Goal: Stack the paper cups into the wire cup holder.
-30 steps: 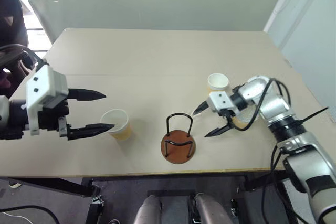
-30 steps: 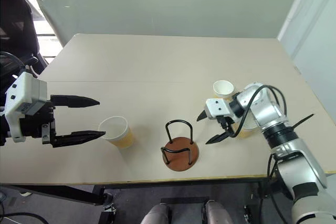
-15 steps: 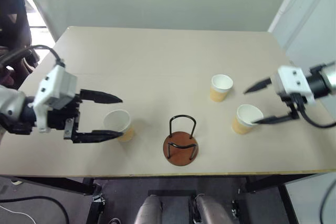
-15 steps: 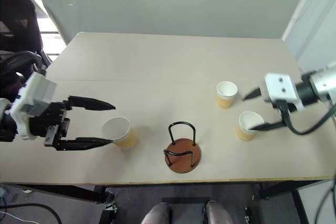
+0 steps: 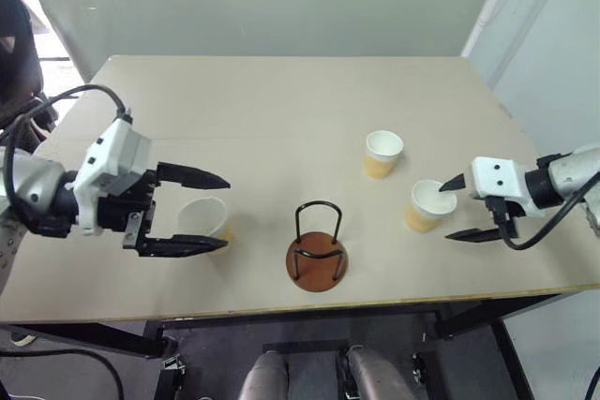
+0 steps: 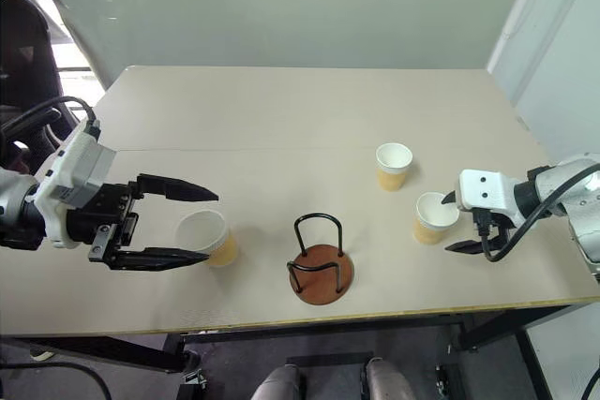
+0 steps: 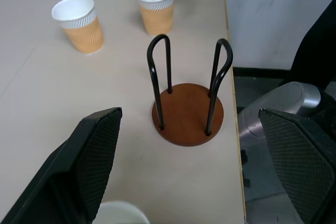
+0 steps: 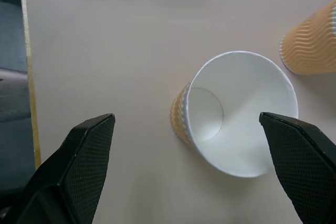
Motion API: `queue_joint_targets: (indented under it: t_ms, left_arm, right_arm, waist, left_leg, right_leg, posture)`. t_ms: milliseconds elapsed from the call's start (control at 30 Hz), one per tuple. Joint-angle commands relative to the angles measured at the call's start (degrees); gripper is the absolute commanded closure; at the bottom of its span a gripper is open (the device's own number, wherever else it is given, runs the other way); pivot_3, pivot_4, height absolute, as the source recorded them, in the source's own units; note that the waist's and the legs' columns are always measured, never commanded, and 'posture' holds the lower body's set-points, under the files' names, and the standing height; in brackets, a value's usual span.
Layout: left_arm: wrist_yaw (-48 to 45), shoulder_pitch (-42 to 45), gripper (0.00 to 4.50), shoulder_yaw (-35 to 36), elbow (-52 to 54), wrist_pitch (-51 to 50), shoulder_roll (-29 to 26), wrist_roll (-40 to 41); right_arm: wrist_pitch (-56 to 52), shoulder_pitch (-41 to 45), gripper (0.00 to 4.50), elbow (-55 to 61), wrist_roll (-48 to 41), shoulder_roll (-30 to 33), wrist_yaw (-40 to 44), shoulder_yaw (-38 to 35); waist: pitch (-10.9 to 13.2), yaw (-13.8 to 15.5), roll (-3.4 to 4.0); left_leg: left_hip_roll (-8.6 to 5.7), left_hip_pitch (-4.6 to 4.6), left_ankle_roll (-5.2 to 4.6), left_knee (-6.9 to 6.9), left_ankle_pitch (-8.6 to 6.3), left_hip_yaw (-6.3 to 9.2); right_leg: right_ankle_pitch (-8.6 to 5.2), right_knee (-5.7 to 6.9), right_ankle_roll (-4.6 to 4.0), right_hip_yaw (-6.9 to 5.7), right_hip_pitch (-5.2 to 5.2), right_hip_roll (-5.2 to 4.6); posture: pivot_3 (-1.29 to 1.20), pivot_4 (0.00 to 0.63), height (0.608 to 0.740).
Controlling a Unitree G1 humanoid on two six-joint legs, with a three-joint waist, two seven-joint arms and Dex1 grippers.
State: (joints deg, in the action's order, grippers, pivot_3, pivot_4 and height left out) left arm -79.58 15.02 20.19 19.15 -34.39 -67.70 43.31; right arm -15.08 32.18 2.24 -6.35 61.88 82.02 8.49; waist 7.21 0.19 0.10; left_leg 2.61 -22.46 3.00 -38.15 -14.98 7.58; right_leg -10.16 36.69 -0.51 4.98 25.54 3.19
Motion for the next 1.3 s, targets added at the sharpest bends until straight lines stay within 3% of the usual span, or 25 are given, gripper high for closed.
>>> queue_joint_targets:
  t_ms: [33,300,367,433,733,900,1067,1300]
  left_arm:
    - [0.78,-0.96,0.0,3.68,2.11,-0.84,-1.02,0.79]
    - [2.11,-3.88,0.0,7.59,3.97,-2.56,-1.03,1.17]
    - [2.32,-4.23,0.0,8.06,4.26,-2.8,-0.99,1.25]
    - [2.68,-4.45,0.0,8.26,4.48,-3.01,-0.95,1.34]
    - [3.56,-5.01,0.0,8.6,5.04,-3.34,-0.7,1.38]
    - [3.94,-4.89,0.0,8.27,5.08,-3.15,-0.61,1.41]
    - [3.75,-5.06,0.0,8.24,4.73,-2.74,-0.51,1.11]
    - [3.58,-5.73,0.0,8.09,4.34,-2.27,-0.59,0.15]
  right_arm:
    - [1.91,1.94,0.01,-2.02,1.81,-1.79,-0.69,1.64]
    - [7.66,4.35,0.01,-9.51,7.52,-5.35,-0.84,6.34]
    - [8.26,4.83,0.36,-10.5,8.09,-6.07,-0.76,6.7]
    - [9.23,5.47,0.93,-11.79,8.98,-6.63,-0.76,7.07]
    - [12.56,7.94,4.34,-13.16,9.72,-5.77,1.97,6.78]
    - [12.72,8.65,4.43,-8.48,6.45,-4.39,6.39,5.77]
    - [3.82,13.88,4.43,1.05,-9.33,-3.96,10.46,2.36]
    - [-12.54,28.98,4.43,9.15,-23.72,-13.21,6.81,-0.62]
  waist:
    - [0.0,0.0,0.0]
    - [0.0,0.19,0.0]
    - [0.0,0.18,0.0]
    - [0.0,0.12,0.01]
    - [0.0,0.05,0.01]
    - [0.01,0.09,0.01]
    - [0.04,-0.14,0.07]
    - [-0.02,-0.71,-0.03]
  left_leg:
    - [0.02,0.01,-0.05,0.0,-0.04,-0.02]
    - [0.09,0.0,-0.23,0.04,-0.2,-0.12]
    - [0.09,0.0,-0.25,0.03,-0.22,-0.12]
    - [0.09,0.01,-0.25,0.02,-0.22,-0.12]
    - [0.09,0.02,-0.25,0.0,-0.22,-0.13]
    - [0.09,0.01,-0.24,0.02,-0.22,-0.13]
    - [0.08,-0.01,-0.23,0.04,-0.22,-0.2]
    - [0.17,0.11,-0.21,0.05,-0.21,-0.21]
  right_leg:
    - [-0.03,-0.01,-0.02,0.0,0.0,0.0]
    - [-0.02,-0.06,0.01,0.0,0.06,-0.01]
    - [-0.02,-0.06,0.01,0.0,0.06,-0.02]
    - [-0.04,-0.06,-0.06,0.0,0.06,-0.02]
    - [-0.01,-0.04,-0.11,0.01,0.07,-0.02]
    - [-0.04,-0.05,-0.15,0.0,0.07,-0.01]
    - [-0.07,-0.04,-0.2,0.02,0.11,0.02]
    - [-0.25,0.04,-0.57,0.12,0.09,0.45]
  posture:
    - [0.0,0.15,0.74]
    - [0.0,0.15,0.74]
    - [0.0,0.15,0.74]
    - [0.0,0.15,0.74]
    - [0.0,0.15,0.74]
    - [0.0,0.15,0.74]
    - [0.0,0.15,0.74]
    - [0.0,0.15,0.74]
